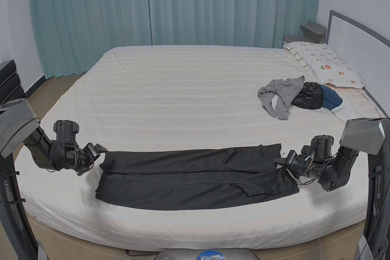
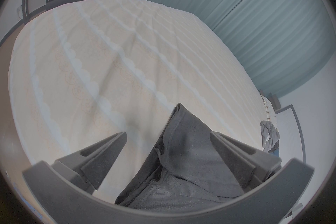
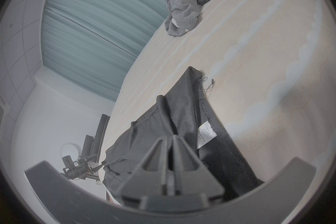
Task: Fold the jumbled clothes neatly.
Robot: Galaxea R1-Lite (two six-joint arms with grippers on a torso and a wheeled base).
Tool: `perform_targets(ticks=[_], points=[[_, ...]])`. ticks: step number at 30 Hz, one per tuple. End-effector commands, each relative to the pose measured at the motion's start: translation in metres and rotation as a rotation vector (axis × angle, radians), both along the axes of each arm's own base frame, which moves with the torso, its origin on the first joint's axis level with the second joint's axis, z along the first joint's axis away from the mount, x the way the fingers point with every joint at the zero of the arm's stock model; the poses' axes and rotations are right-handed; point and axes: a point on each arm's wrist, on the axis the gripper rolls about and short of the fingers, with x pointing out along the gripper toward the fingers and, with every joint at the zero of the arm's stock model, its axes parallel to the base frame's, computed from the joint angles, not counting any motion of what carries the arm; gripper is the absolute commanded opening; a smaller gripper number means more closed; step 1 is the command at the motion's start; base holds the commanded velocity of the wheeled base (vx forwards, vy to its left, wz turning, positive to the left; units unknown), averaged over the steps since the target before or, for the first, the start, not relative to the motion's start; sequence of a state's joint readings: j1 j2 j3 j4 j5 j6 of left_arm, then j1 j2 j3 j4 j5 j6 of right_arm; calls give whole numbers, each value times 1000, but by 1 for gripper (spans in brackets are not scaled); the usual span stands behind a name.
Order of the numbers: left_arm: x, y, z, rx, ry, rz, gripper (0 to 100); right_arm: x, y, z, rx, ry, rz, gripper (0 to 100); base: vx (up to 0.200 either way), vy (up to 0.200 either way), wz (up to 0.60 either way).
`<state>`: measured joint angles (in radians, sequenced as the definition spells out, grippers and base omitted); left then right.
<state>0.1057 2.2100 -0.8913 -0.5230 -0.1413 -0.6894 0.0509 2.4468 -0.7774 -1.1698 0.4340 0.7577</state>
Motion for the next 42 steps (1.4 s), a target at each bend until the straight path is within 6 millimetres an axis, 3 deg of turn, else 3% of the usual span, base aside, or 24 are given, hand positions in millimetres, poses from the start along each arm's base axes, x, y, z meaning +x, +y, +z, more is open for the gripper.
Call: perform_targets(ticks=[1, 14, 15, 19, 21, 34, 42], points=[[1, 2, 1, 1, -2, 11, 100, -3, -8, 1, 0, 5, -22, 0, 0, 0, 0], [9, 2, 7, 2, -33, 9, 100, -9, -21, -1, 0, 21, -52, 0, 0, 0, 0], [9, 2, 7, 2, -33, 9, 100, -9, -21, -1, 0, 21, -52, 100, 0, 0, 0], [26, 3, 14, 26, -83, -27, 100, -18, -19, 4, 17, 14, -38, 100, 0, 0, 0], [30, 2, 6, 56, -56, -75, 100, -20, -18, 3, 19, 20, -34, 100, 0, 0, 0], [27, -5, -41, 118, 24, -376, 100, -21, -16, 2, 57, 40, -37, 100, 0, 0, 0], [19, -6, -44, 127, 29, -393, 100, -23, -16, 1, 56, 46, -35, 100, 0, 0, 0]])
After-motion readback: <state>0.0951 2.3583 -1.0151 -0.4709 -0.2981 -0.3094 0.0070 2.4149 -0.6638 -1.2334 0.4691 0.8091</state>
